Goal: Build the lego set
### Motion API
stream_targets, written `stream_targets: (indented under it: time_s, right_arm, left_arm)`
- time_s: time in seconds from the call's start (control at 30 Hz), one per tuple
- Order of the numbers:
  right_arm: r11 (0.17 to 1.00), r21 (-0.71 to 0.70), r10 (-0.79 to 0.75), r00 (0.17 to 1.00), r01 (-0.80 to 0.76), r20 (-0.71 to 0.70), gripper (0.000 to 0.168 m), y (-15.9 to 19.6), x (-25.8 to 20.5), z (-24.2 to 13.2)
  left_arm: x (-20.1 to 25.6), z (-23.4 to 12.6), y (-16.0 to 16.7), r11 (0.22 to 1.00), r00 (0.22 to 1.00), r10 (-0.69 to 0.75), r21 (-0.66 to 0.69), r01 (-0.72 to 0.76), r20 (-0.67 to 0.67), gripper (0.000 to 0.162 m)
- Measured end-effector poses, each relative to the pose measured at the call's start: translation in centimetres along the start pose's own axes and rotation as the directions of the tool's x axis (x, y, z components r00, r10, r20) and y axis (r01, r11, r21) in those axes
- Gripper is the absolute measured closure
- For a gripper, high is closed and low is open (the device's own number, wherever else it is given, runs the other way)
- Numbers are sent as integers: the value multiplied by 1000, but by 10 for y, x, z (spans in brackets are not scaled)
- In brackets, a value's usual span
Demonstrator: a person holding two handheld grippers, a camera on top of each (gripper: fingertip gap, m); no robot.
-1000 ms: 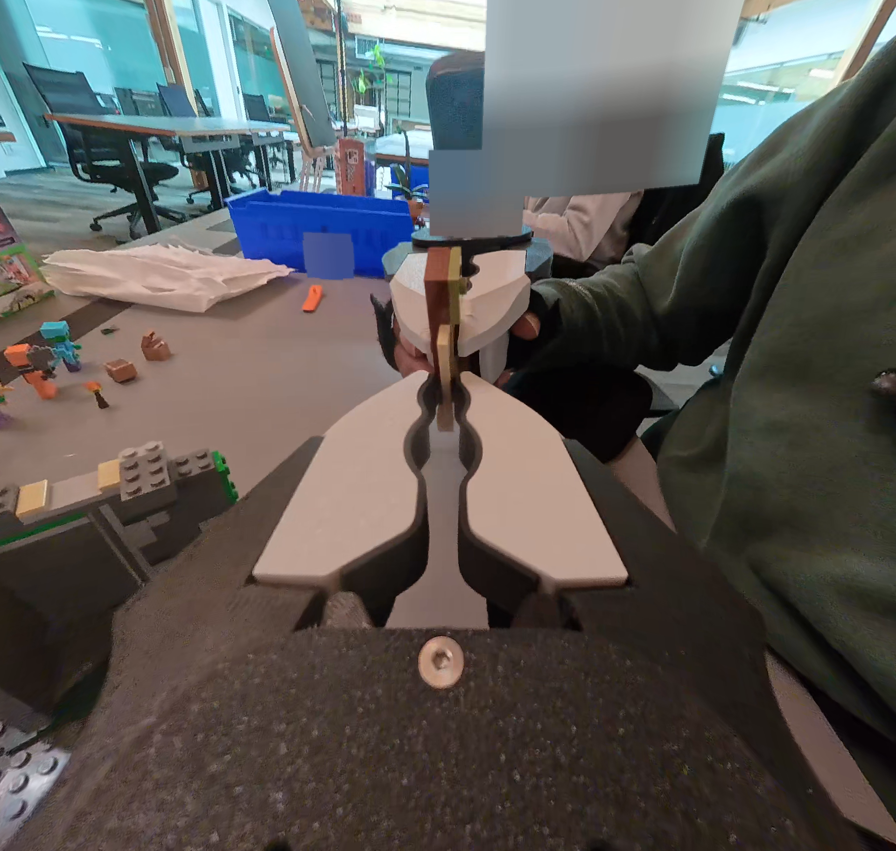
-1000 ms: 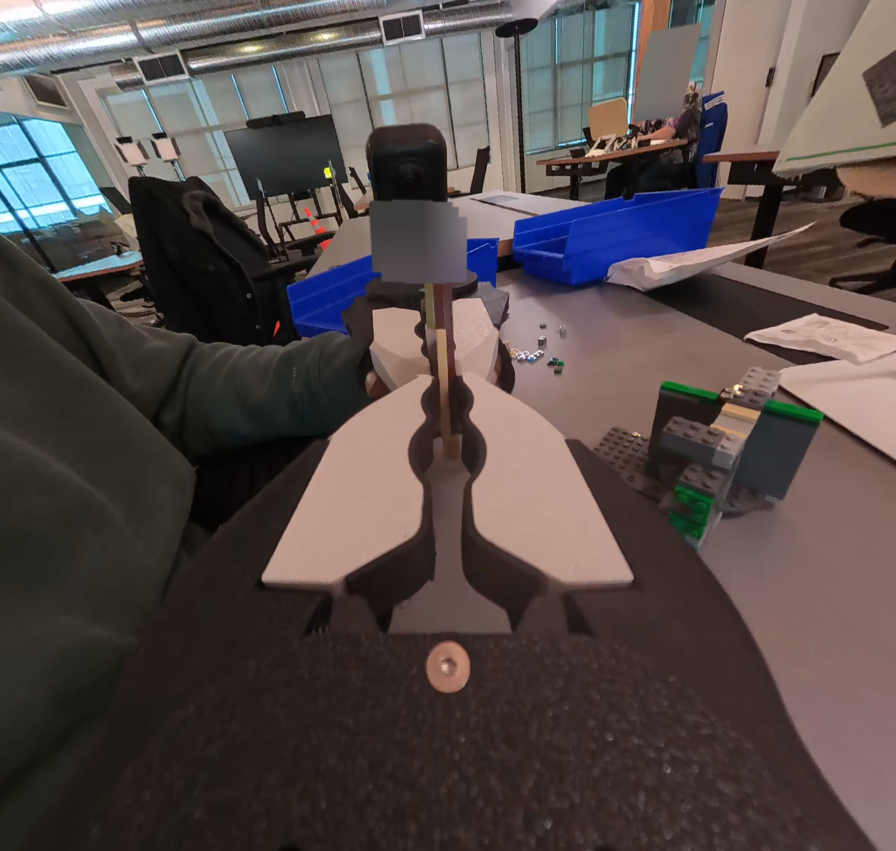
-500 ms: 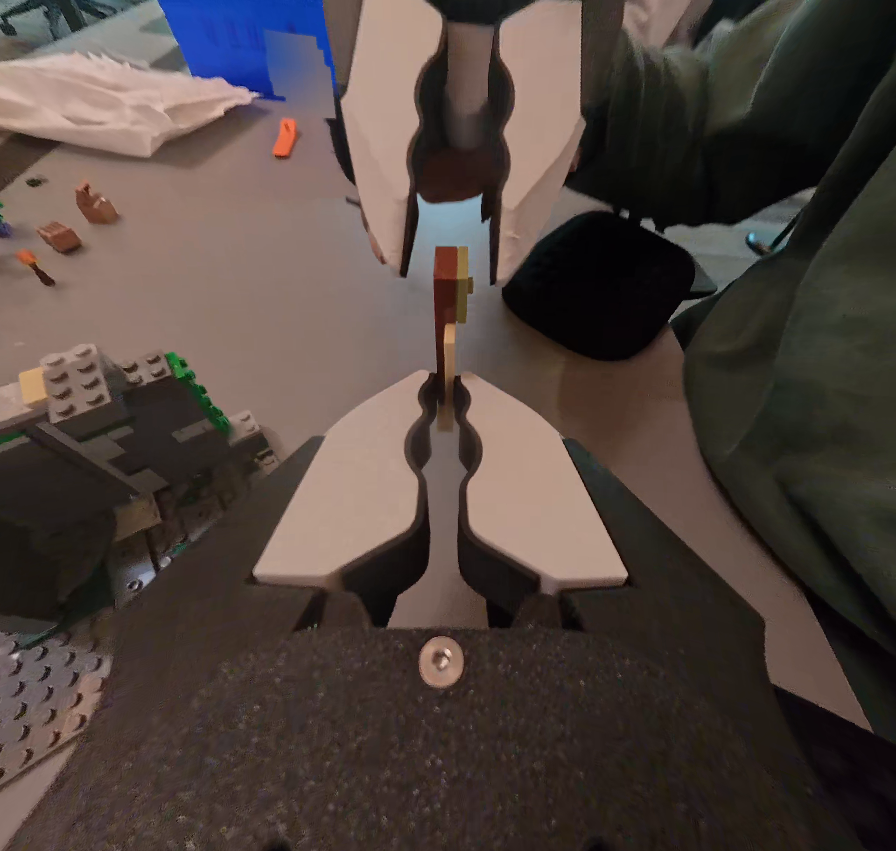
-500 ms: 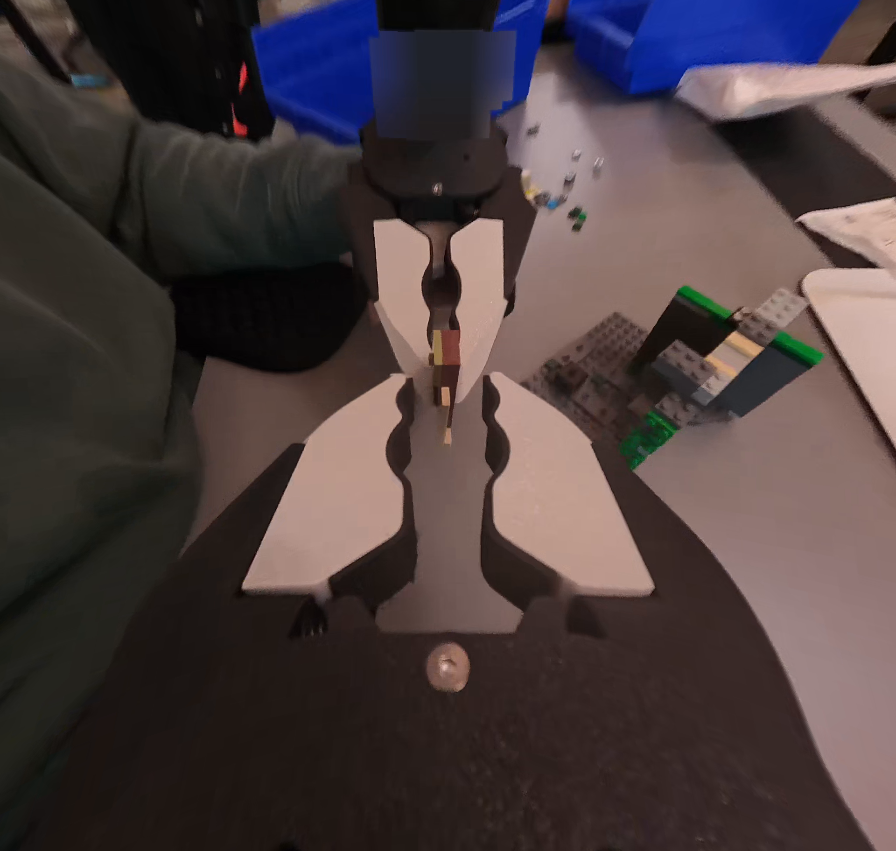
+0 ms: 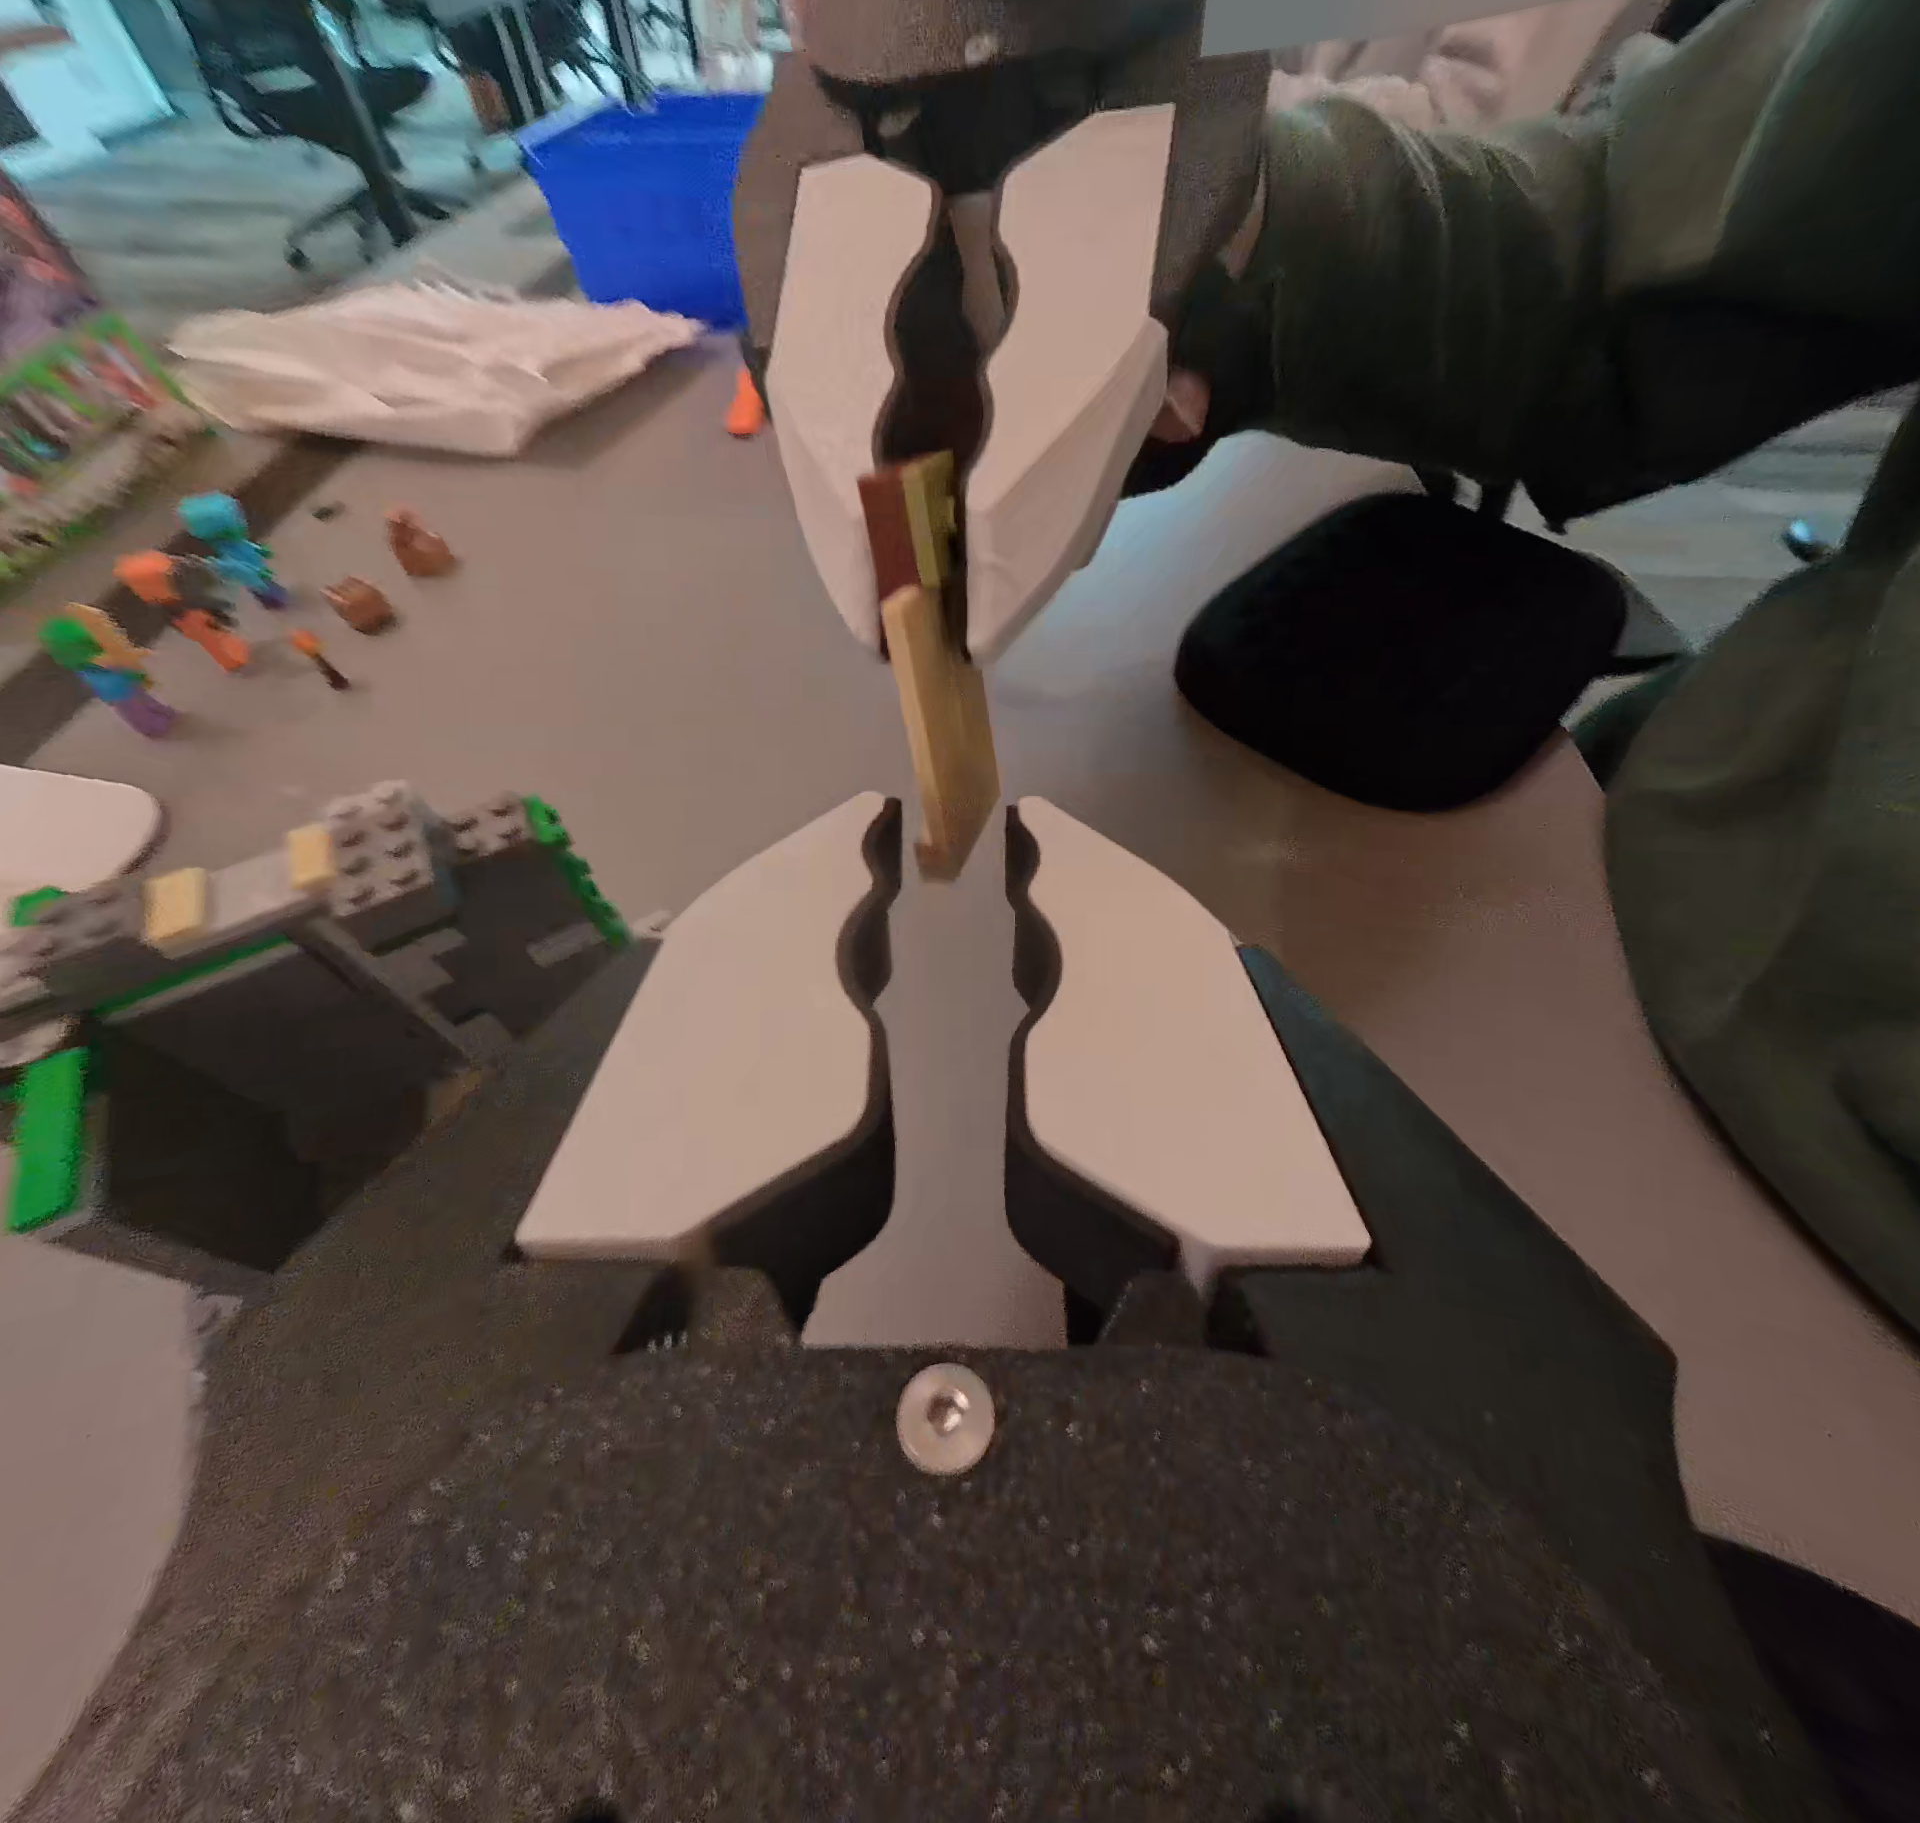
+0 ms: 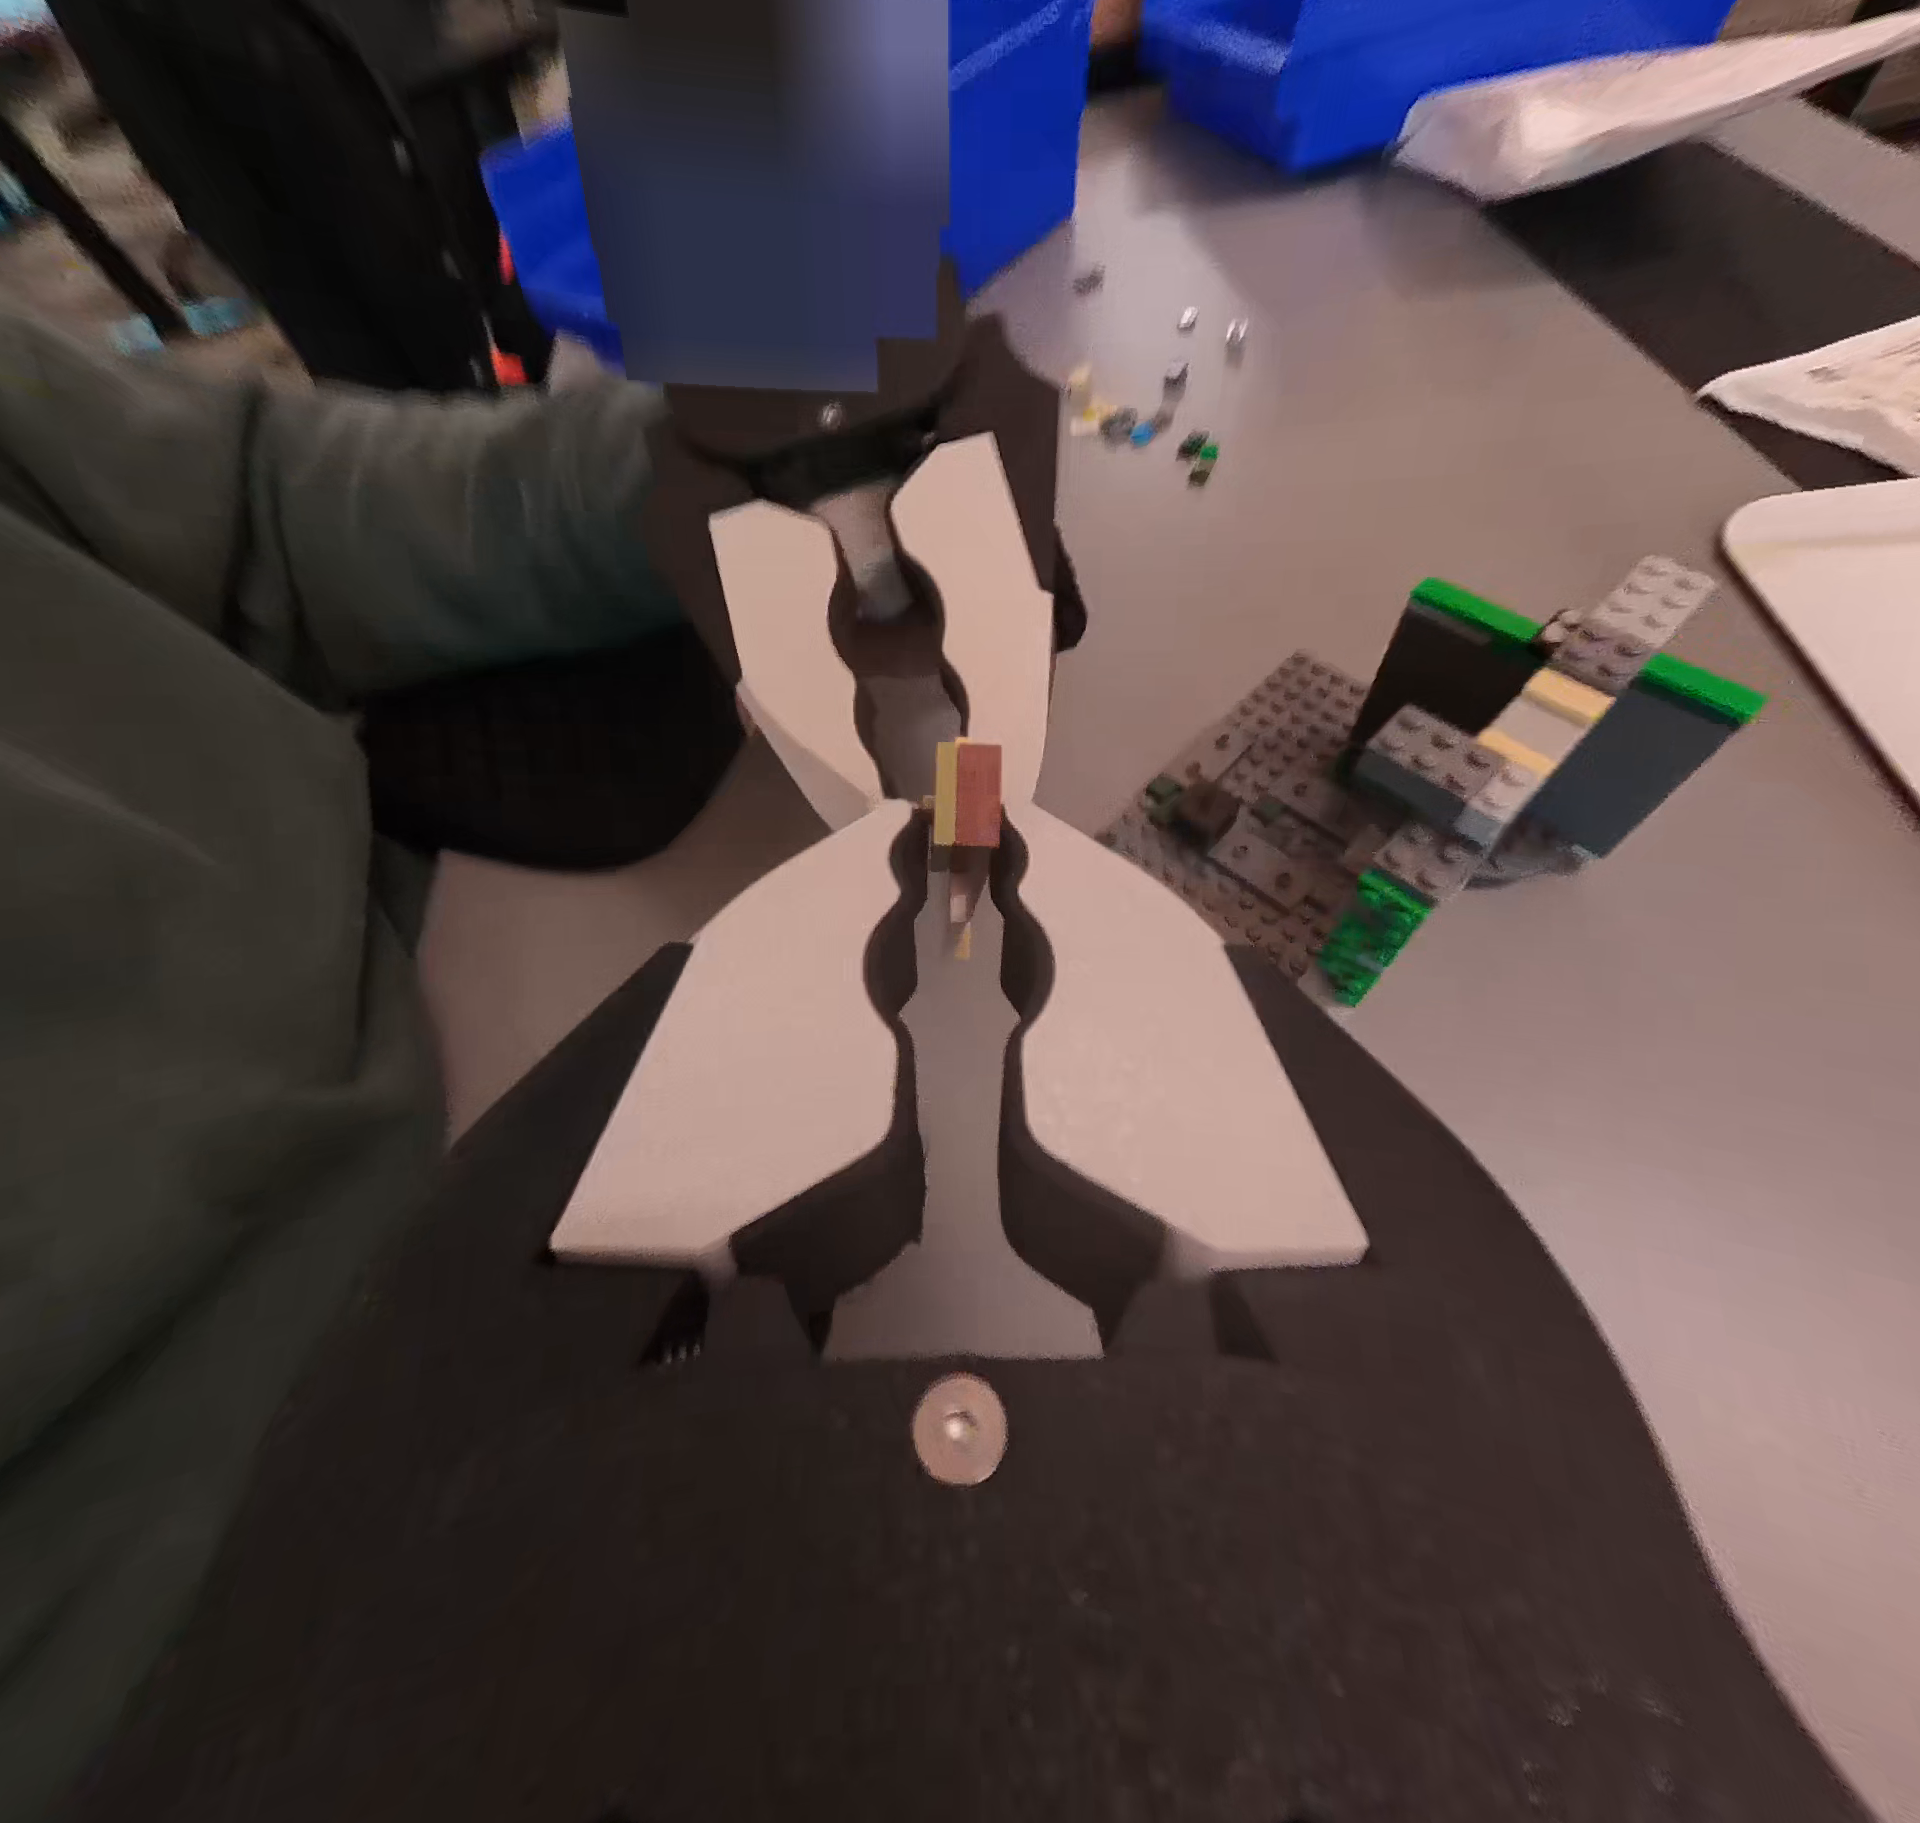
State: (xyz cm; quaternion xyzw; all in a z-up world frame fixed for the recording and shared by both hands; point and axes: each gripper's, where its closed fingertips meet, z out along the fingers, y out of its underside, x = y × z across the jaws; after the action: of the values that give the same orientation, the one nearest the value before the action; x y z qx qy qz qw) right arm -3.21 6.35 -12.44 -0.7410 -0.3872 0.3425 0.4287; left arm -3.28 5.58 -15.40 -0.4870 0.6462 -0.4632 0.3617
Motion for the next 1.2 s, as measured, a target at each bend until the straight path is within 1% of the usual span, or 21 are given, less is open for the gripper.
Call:
stream_targets:
  time_s: [0.1, 0.17, 0.23, 0.3, 0.4, 0.57, 0.7, 0.83, 0.93, 1.07, 1.2]
  right_arm:
    - [968, 183, 165, 986, -169, 35, 157, -25, 15, -14]
    - [907, 285, 291, 951, -309, 103, 158, -38, 26, -21]
    - [825, 345, 400, 894, -447, 201, 158, -47, 35, -25]
    - [745, 370, 478, 831, -555, 284, 157, -52, 42, -23]
    - [663, 381, 533, 764, -644, 364, 158, -55, 47, -18]
    - [591, 388, 559, 705, -708, 436, 158, -58, 48, -14]
    - [580, 380, 565, 692, -720, 449, 157, -55, 43, -13]
    - [589, 366, 577, 692, -720, 433, 157, -45, 39, -14]
    - [567, 350, 590, 664, -746, 459, 158, -36, 38, -14]
    - [533, 317, 612, 616, -785, 496, 158, -28, 38, -8]
    - [529, 297, 624, 602, -795, 498, 158, -23, 40, -2]
  left_arm:
    - [-13, -6, -14, 996, 994, 39, 70, -47, 101, 133]
    - [-21, -11, -25, 989, 979, 77, 111, -99, 190, 130]
    - [-30, -14, -31, 980, 946, 136, 100, -172, 293, 127]
    - [-37, -17, -37, 967, 902, 189, 86, -239, 390, 124]
    - [-45, -22, -45, 946, 826, 257, 44, -321, 501, 122]
    - [-56, -30, -50, 920, 711, 321, -29, -390, 625, 120]
    - [-58, -33, -51, 904, 661, 357, -66, -422, 660, 120]
    - [-56, -32, -48, 898, 647, 370, -78, -433, 666, 120]
    - [-54, -26, -43, 899, 672, 379, -82, -430, 636, 118]
    - [-51, -15, -33, 899, 706, 397, -94, -427, 587, 121]
    - [-52, -13, -28, 907, 722, 384, -91, -410, 575, 125]
